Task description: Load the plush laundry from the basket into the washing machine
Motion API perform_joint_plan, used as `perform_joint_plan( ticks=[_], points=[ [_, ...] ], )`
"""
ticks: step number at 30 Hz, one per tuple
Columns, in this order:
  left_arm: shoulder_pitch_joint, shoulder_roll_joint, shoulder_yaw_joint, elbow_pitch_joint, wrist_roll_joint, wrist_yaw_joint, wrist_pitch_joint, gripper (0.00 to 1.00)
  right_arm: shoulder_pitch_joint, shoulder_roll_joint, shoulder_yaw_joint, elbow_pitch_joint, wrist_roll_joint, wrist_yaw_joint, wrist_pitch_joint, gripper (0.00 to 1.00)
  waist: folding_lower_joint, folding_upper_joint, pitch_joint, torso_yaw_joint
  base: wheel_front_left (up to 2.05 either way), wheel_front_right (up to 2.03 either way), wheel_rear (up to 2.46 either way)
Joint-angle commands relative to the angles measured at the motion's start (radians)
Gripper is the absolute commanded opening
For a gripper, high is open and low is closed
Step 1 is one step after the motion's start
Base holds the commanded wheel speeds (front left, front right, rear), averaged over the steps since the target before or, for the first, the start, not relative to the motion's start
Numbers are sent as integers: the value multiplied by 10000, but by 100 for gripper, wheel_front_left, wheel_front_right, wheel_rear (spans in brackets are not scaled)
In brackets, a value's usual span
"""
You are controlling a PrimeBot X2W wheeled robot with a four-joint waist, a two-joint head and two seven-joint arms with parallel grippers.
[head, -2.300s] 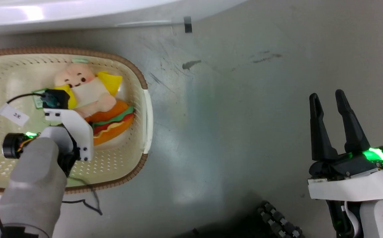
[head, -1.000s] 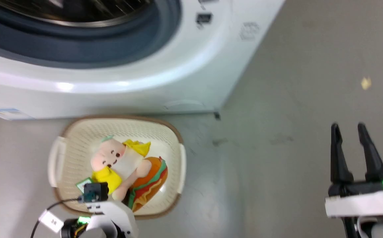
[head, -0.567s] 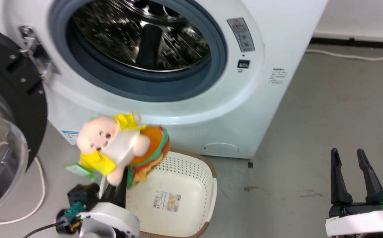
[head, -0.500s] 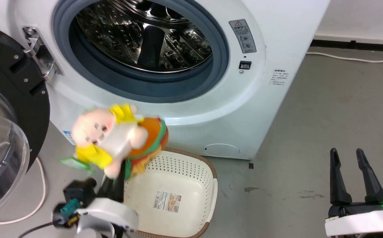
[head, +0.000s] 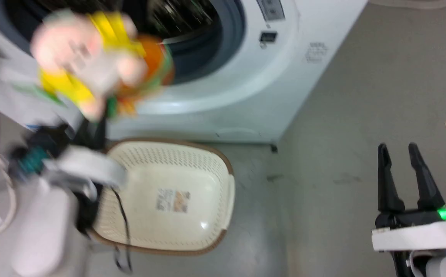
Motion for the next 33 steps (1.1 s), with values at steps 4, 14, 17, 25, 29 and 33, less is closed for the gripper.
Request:
perform_joint_plan(
  ticks=[4, 14, 17, 25, 29, 33],
  points=[
    [-1363, 600, 193, -124, -385, -108, 913, 0, -436, -2, 137, -63, 337, -7, -44, 100, -2, 0, 1614, -1028, 0, 0, 0],
    [-5274, 2706, -237, 1087, -223, -194, 3717, 0, -1261, -2, 475, 15, 1135, -7, -44, 100, -2, 0, 3338, -2066, 0, 0, 0],
    [-6456, 3270, -740, 1729, -83, -209, 4533, 0, -1449, -2, 590, 43, 1304, -7, -44, 100, -2, 0, 3664, -2299, 0, 0, 0],
    [-8776, 4340, -1649, 3188, 160, -216, 5755, 0, -1695, -2, 843, 164, 1733, -7, -44, 100, -2, 0, 4214, -2820, 0, 0, 0],
    [-9367, 4557, -2104, 3689, 205, -217, 6086, 0, -1759, -2, 907, 174, 1896, -7, -44, 100, -2, 0, 4356, -2940, 0, 0, 0],
    [-9628, 4616, -2426, 4113, 3, -217, 6312, 0, -1802, -2, 956, 192, 1965, -7, -44, 100, -2, 0, 4418, -2958, 0, 0, 0]
  ],
)
